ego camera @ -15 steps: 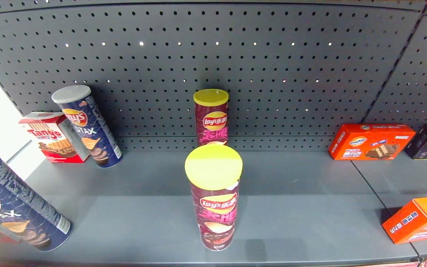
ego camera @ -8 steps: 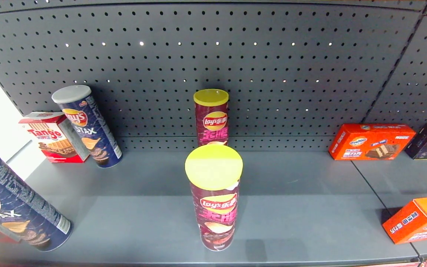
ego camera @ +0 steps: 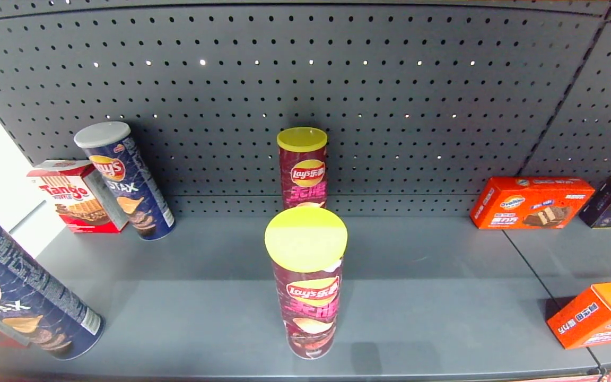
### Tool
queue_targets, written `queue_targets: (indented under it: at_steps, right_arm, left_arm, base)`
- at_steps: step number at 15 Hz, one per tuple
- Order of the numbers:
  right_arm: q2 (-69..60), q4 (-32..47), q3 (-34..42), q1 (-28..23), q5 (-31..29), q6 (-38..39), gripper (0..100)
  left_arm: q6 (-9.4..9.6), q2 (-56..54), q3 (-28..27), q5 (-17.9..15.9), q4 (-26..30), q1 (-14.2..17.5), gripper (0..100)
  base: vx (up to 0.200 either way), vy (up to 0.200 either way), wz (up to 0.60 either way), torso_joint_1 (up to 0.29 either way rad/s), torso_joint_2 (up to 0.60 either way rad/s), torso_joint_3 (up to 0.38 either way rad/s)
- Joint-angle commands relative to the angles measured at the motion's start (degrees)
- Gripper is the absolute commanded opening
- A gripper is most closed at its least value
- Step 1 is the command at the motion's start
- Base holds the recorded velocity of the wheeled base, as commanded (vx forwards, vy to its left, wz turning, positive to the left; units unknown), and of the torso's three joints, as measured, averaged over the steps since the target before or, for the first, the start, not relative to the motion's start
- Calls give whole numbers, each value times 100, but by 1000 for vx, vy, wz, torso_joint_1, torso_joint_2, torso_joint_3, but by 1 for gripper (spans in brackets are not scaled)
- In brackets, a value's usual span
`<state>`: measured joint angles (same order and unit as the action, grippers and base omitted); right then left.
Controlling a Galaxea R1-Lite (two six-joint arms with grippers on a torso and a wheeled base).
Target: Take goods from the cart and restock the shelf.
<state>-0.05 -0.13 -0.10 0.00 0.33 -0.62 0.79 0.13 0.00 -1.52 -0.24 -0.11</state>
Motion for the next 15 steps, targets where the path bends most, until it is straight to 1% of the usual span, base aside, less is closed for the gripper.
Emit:
queue_targets:
  at_steps: [1,2,3,9,12,15]
  right_arm:
    - [14,-4,10,0,2,1,100]
    - [14,-4,10,0,2,-8,100]
    - [14,-13,10,0,2,-8,100]
    - [14,-4,10,0,2,1,100]
    - [14,-4,10,0,2,9,100]
    - [14,-4,10,0,2,9,100]
  left_arm:
    - [26,-13,0,-23,-2,2,100]
    - [0,-13,0,-23,-2,2,100]
    - [0,-13,0,-15,-2,2,100]
    - [-18,-13,0,-6,-2,2,100]
    - [-44,-13,0,12,-2,11,100]
    - [-35,-13,0,12,-2,11,100]
  base:
    - [0,0,0,0,0,0]
    - [0,0,0,0,0,0]
    - [0,200,0,7,2,2]
    - [0,0,0,0,0,0]
    - [-200,0,0,10,5,-2]
    - [0,0,0,0,0,0]
